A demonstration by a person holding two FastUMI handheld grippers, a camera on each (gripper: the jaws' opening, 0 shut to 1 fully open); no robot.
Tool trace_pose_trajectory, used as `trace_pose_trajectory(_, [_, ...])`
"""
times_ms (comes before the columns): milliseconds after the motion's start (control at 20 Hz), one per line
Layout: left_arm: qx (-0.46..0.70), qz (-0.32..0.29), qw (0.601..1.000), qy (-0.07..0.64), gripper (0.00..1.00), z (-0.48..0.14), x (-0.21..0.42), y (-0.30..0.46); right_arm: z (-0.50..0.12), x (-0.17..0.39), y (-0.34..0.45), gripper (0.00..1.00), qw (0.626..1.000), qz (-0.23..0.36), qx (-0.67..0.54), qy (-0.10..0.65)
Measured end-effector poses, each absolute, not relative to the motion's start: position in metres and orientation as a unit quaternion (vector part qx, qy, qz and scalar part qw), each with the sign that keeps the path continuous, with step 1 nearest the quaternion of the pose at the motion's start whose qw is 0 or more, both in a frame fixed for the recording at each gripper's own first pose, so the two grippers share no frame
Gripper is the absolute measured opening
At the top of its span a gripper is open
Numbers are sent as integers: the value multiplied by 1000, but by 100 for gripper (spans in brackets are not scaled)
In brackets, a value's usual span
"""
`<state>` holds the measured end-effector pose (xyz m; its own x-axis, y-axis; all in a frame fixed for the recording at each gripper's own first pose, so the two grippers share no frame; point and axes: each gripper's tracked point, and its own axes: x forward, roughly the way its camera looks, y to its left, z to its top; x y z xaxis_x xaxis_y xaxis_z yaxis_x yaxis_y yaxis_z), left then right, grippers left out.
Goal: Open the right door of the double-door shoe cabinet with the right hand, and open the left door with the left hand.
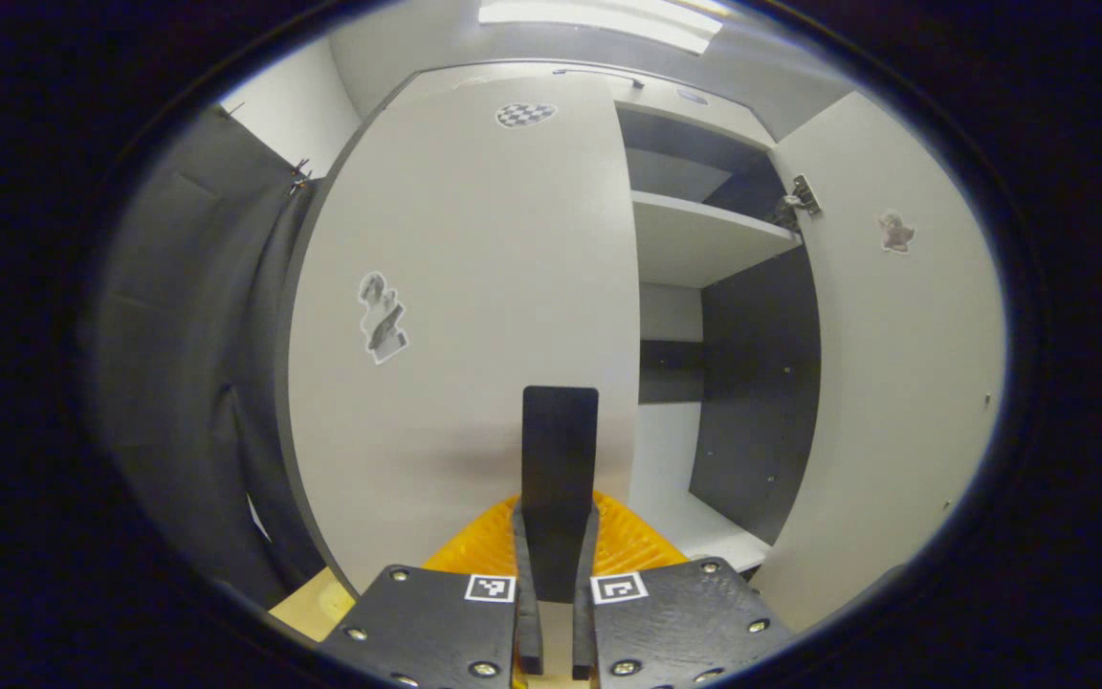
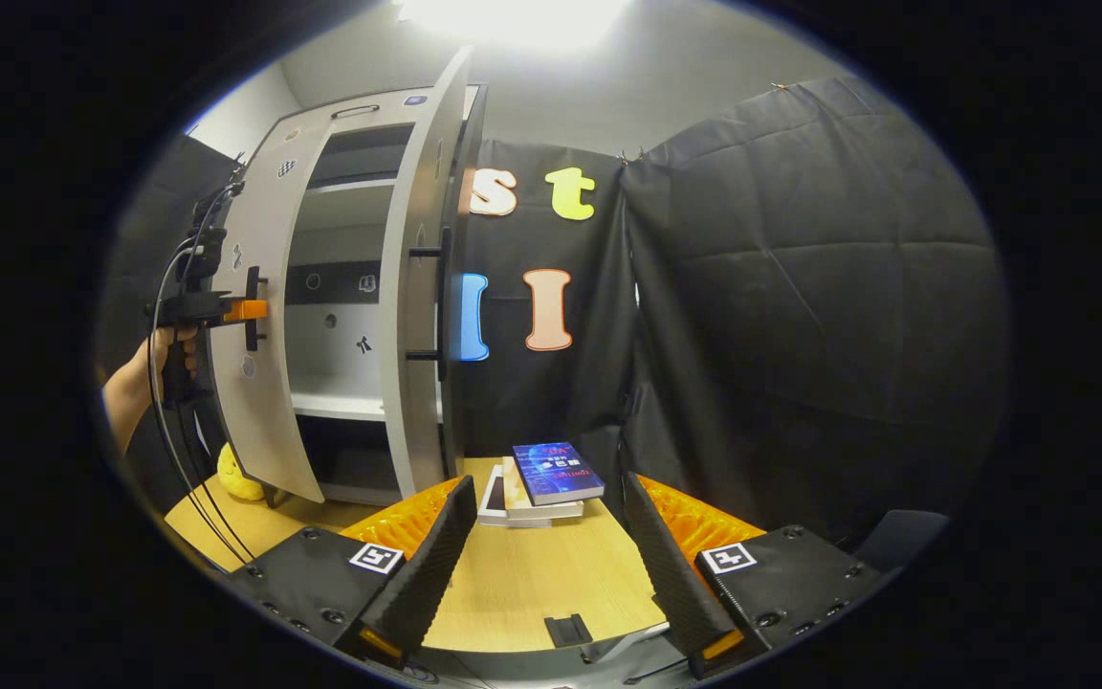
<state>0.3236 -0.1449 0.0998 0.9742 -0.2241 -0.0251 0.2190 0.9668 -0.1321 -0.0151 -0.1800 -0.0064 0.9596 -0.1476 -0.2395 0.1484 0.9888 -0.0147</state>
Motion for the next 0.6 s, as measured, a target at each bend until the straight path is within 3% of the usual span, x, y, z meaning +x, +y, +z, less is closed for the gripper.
trace_pose_trajectory(600, [-69, -119, 990, 16, 14, 99, 307, -120, 3, 9, -120, 96, 994, 0, 1, 107])
